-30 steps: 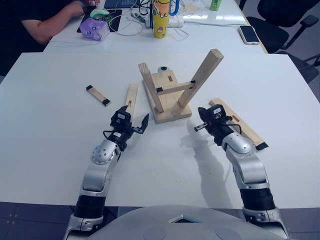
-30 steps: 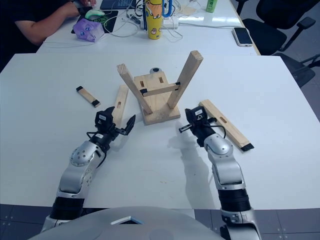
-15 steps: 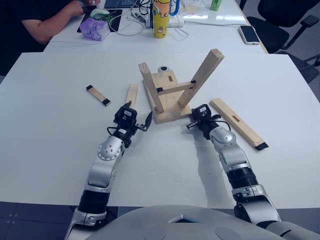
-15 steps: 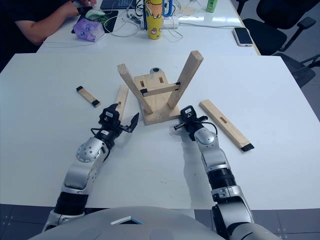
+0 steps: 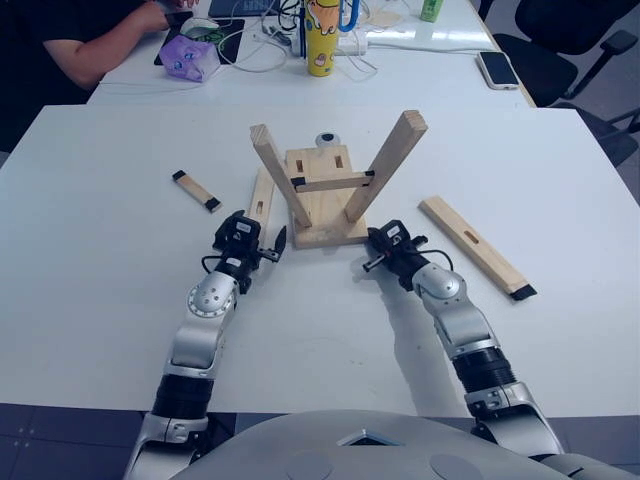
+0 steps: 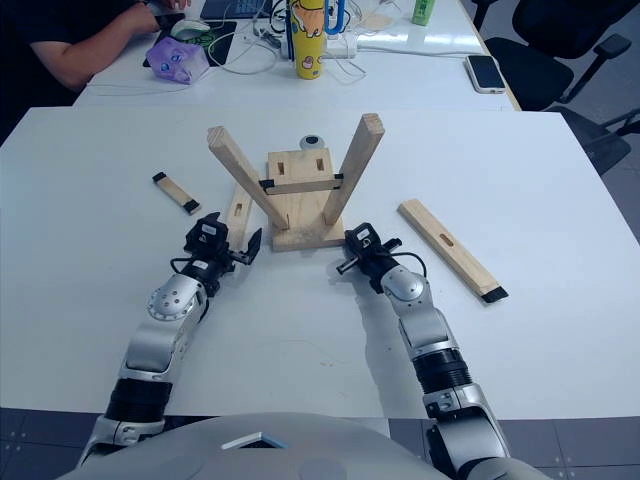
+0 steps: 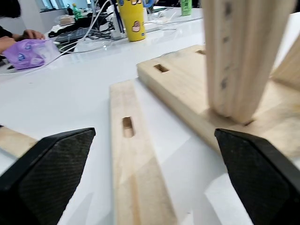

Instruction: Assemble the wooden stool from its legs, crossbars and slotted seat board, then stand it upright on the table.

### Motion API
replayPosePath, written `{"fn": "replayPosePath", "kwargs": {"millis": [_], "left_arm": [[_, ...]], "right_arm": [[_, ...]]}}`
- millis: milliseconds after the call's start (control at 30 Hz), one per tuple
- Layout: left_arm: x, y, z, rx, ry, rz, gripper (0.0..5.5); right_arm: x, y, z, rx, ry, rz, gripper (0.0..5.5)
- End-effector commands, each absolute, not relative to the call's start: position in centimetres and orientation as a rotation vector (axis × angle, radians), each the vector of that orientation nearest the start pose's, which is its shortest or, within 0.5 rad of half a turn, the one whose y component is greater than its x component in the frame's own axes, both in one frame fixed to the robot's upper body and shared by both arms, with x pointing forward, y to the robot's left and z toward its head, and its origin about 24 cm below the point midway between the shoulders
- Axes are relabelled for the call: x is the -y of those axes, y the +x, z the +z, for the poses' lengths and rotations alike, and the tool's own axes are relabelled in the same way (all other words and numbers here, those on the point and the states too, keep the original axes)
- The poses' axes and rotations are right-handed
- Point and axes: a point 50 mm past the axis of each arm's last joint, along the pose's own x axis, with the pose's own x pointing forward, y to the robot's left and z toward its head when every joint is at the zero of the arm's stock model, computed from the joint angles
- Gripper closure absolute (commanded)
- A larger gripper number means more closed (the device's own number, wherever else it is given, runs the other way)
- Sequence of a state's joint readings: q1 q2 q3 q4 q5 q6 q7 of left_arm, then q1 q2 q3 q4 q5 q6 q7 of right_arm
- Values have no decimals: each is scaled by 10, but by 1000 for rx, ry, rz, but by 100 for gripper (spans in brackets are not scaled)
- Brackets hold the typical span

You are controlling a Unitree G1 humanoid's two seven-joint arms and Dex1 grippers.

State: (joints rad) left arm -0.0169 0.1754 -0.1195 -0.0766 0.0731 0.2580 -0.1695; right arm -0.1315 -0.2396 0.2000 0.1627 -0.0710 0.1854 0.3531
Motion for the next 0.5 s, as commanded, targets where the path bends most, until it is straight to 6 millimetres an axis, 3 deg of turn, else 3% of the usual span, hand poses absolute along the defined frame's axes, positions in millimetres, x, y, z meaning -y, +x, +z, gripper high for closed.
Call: {"fn": "replayPosePath", "kwargs": {"millis": [33, 233, 500], "left_arm": [[-138, 261, 31, -239, 328, -262, 77], [-124, 268, 23, -301, 432, -294, 77], [-113, 274, 18, -340, 438, -341, 77]], "right_arm": [[134, 259, -3, -379, -309, 540, 550], [129, 262, -1, -372, -311, 556, 550], [120, 253, -2, -372, -305, 622, 550]]}}
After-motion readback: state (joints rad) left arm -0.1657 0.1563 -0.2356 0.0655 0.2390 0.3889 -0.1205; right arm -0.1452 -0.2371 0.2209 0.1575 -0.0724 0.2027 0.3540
